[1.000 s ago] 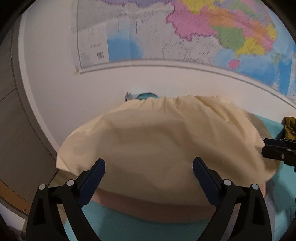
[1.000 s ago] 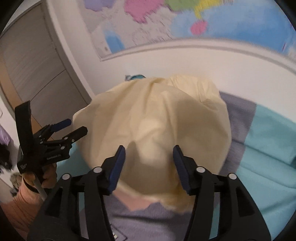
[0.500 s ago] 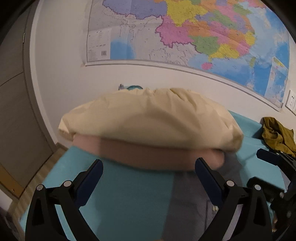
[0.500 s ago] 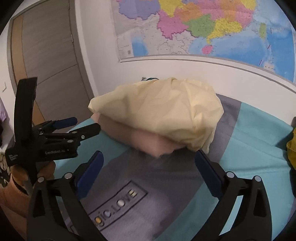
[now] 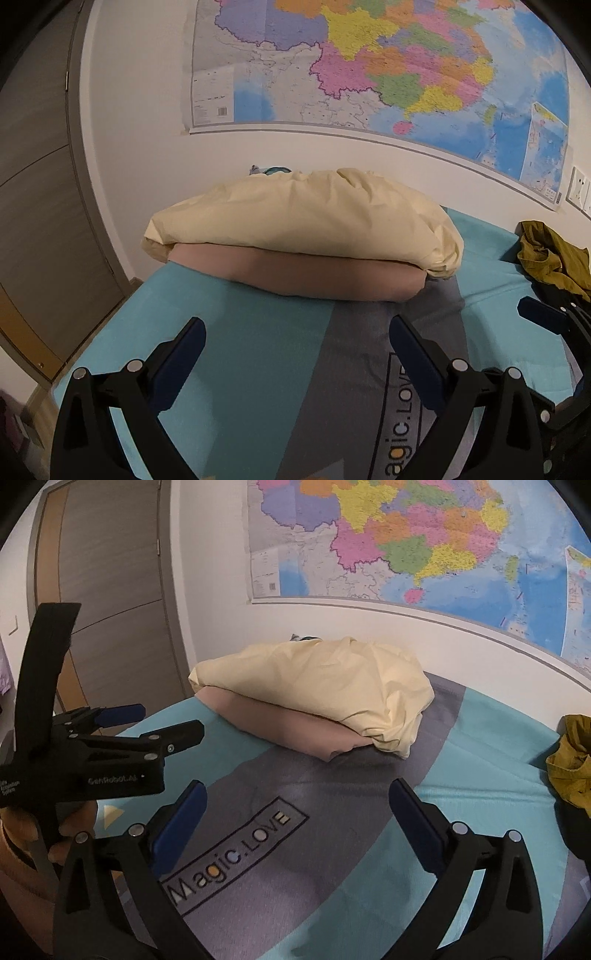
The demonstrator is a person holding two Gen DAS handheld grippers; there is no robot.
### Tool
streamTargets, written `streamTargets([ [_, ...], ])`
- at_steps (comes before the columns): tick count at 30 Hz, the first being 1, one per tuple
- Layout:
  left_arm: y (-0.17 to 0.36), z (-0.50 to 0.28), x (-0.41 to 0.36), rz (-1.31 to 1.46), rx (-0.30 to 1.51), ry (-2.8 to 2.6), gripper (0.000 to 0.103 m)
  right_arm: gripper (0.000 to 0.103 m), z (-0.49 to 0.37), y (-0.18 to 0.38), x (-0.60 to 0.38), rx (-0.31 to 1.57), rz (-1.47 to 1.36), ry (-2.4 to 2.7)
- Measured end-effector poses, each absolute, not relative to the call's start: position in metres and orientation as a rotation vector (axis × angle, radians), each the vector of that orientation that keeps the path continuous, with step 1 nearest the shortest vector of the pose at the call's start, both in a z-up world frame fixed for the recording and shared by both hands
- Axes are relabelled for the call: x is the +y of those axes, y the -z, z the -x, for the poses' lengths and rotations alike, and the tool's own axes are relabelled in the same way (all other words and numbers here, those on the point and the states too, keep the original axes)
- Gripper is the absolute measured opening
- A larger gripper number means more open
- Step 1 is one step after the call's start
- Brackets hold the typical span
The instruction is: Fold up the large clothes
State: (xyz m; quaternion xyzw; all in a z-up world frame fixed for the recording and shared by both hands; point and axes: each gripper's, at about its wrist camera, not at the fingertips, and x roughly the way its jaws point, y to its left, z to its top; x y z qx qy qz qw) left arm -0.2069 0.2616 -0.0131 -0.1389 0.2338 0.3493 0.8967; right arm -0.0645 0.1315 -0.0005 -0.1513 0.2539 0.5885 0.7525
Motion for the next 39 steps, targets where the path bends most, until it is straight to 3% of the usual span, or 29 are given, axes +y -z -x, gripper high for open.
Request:
streamTargets([
  [39,0.012,0.212,0.236,0.22,0.49,-0.741,0.096,0.097,0.07,-0.002,0.11,0.555,0.283,-1.272],
])
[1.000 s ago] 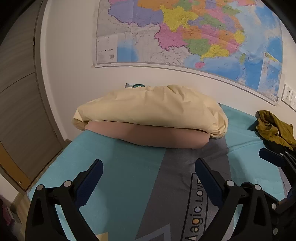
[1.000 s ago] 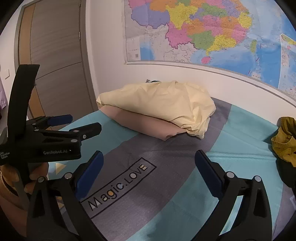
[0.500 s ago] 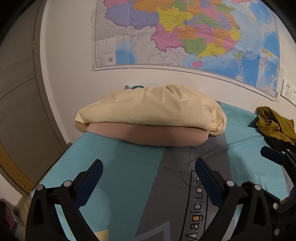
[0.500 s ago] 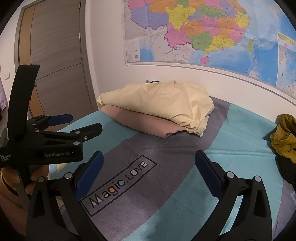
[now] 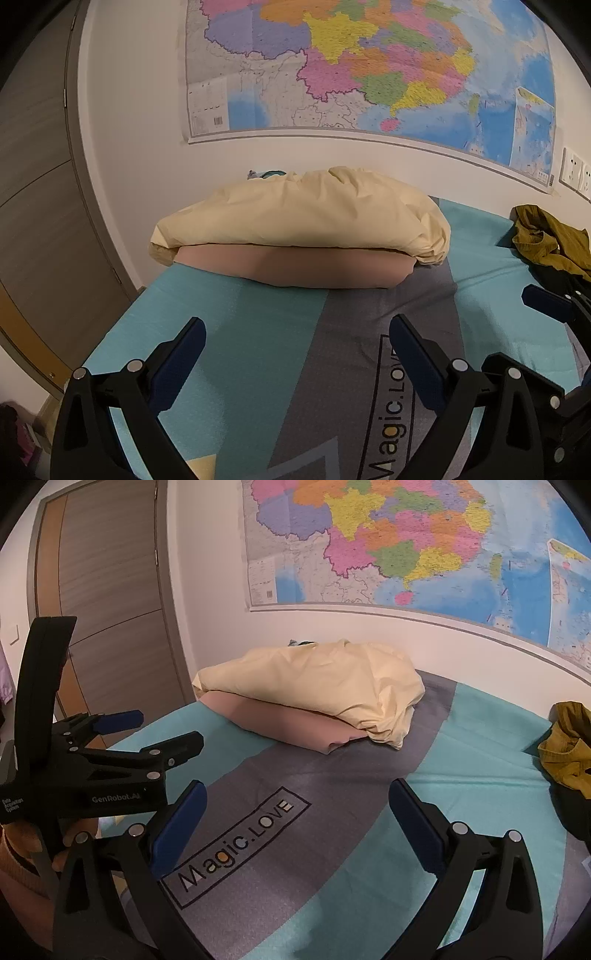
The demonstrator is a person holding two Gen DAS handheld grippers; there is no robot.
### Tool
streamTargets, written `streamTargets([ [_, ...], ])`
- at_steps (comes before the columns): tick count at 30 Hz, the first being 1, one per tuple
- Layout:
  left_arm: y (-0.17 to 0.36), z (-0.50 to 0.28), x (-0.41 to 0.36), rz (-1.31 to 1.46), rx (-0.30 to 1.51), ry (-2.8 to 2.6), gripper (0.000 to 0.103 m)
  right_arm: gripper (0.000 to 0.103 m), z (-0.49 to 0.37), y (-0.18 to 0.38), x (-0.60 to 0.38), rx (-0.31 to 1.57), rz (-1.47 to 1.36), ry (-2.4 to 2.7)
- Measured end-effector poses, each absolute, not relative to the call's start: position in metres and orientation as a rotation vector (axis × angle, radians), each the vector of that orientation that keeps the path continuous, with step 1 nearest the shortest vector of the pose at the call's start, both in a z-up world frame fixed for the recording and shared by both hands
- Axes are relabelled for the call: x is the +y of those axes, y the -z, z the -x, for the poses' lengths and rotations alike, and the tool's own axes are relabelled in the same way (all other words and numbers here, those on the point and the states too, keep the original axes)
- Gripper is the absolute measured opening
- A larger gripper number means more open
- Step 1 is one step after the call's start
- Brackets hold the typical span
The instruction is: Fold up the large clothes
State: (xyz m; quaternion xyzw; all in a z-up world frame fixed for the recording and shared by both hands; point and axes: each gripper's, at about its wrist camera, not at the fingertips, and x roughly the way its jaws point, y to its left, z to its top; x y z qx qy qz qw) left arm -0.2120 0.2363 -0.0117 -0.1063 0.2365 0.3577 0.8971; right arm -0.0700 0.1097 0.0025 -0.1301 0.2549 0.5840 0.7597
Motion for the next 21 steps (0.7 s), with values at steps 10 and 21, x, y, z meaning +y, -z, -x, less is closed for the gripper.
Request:
streamTargets([
  [10,0.0131,0.213,0.2343,0.219,0.495,-0.743,0.096,0.097,0.071,-0.001,0.1067,0.565,0.269,-1.267],
  [21,0.0145,0.2133,0.2339,0.219,0.501,-0.739,0.096,0.097,0.0714,0.0,0.1082,0.575,0.27,-1.27],
])
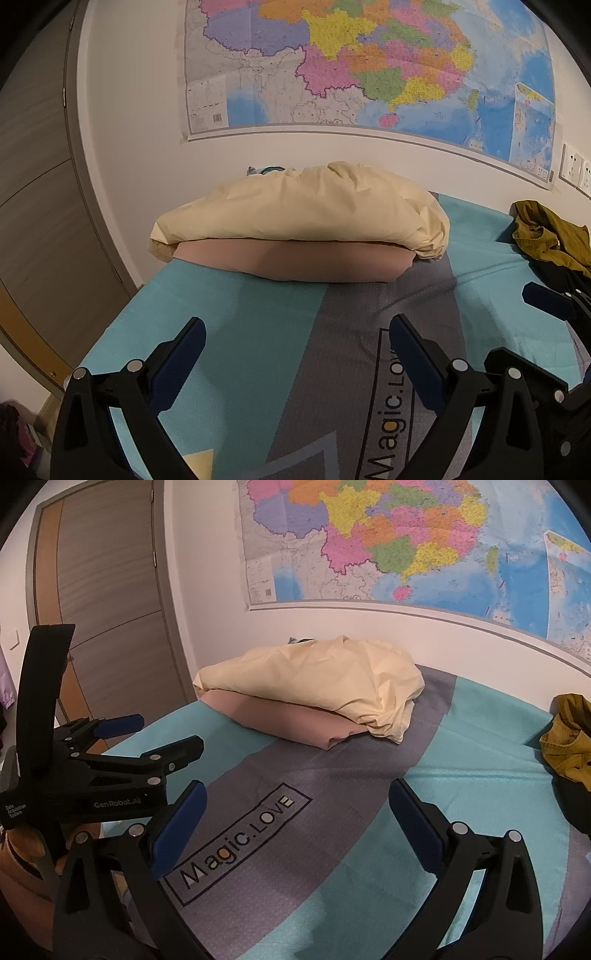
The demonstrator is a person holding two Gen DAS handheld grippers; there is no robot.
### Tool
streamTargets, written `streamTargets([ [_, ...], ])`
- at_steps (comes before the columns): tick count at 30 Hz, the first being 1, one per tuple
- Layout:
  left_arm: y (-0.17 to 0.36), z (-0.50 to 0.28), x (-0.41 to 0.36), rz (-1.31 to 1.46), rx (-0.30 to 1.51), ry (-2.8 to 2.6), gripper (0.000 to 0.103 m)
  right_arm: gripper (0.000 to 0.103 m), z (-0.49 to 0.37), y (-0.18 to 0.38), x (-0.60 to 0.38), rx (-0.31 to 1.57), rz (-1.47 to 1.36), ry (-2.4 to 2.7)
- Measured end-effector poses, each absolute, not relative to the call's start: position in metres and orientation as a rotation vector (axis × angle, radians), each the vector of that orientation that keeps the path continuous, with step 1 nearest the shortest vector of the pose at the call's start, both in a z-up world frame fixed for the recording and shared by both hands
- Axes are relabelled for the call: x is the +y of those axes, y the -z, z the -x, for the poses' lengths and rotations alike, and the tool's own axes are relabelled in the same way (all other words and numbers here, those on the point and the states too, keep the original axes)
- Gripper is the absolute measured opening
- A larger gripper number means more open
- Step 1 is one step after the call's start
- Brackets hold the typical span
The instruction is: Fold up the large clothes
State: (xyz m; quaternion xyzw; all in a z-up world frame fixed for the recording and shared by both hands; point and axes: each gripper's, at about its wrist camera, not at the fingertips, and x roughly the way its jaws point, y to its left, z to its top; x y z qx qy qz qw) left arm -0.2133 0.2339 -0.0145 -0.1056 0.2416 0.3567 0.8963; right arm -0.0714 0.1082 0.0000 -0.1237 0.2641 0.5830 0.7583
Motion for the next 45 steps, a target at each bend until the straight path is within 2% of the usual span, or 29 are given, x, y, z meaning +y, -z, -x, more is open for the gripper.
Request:
streamTargets([
  [45,0.0205,0.21,0.2353,0.222,0.514,-0.731,0.096,0.097,0.072,0.0028,0.1124,0.596,0.262,-1.281],
])
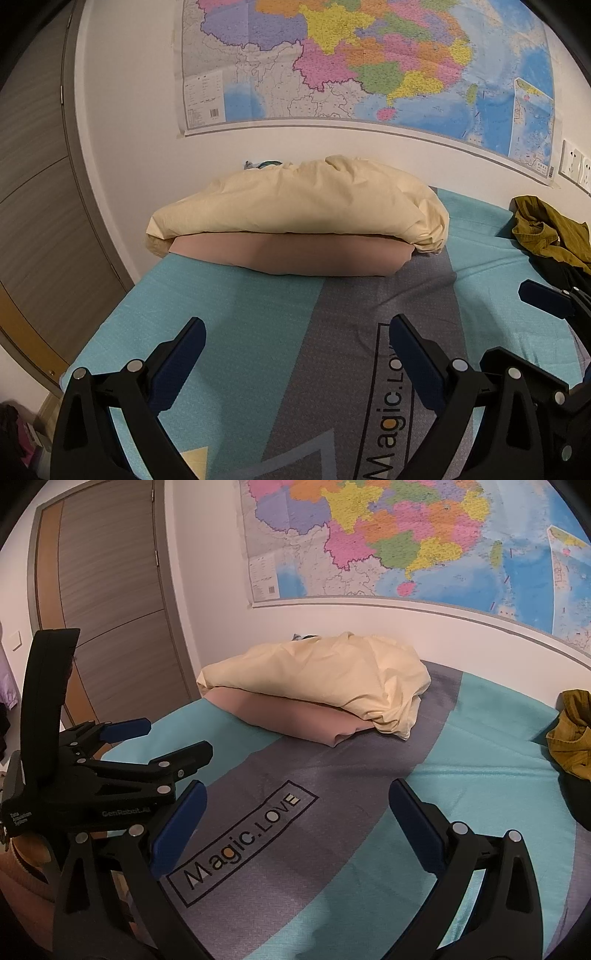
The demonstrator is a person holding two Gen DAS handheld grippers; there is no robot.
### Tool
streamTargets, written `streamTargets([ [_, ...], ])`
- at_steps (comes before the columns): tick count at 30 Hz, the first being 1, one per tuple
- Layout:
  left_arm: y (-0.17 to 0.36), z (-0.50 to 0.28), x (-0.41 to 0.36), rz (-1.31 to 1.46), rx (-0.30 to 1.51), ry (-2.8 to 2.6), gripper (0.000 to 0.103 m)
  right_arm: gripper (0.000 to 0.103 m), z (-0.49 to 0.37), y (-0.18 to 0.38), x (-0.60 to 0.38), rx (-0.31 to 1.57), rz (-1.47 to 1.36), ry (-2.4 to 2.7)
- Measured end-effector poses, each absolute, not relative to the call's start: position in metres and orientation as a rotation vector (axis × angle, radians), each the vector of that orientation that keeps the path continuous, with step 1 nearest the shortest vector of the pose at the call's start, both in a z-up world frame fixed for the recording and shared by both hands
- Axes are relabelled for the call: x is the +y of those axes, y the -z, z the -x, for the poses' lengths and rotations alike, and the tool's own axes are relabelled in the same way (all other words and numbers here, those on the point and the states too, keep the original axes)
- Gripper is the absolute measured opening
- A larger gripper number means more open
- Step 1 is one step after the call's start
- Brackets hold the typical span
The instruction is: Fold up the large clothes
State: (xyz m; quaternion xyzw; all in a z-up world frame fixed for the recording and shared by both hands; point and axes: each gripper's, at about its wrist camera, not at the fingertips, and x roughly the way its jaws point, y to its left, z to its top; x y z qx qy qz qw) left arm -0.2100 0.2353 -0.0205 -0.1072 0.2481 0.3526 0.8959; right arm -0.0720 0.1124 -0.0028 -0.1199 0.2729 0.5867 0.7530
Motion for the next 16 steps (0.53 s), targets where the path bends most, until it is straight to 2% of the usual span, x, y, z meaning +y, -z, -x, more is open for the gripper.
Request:
streamTargets([
  [8,0.02,0.196,0.221,0.184,0.492,-0.677,0.096,0.097,0.063,0.001,0.096,0.603,0.234,-1.247],
  [16,0.025,0.156,0.197,0.215,0.555,-0.496,0.096,0.097,0.034,0.002,0.053,0.624,0.166,-1.117],
])
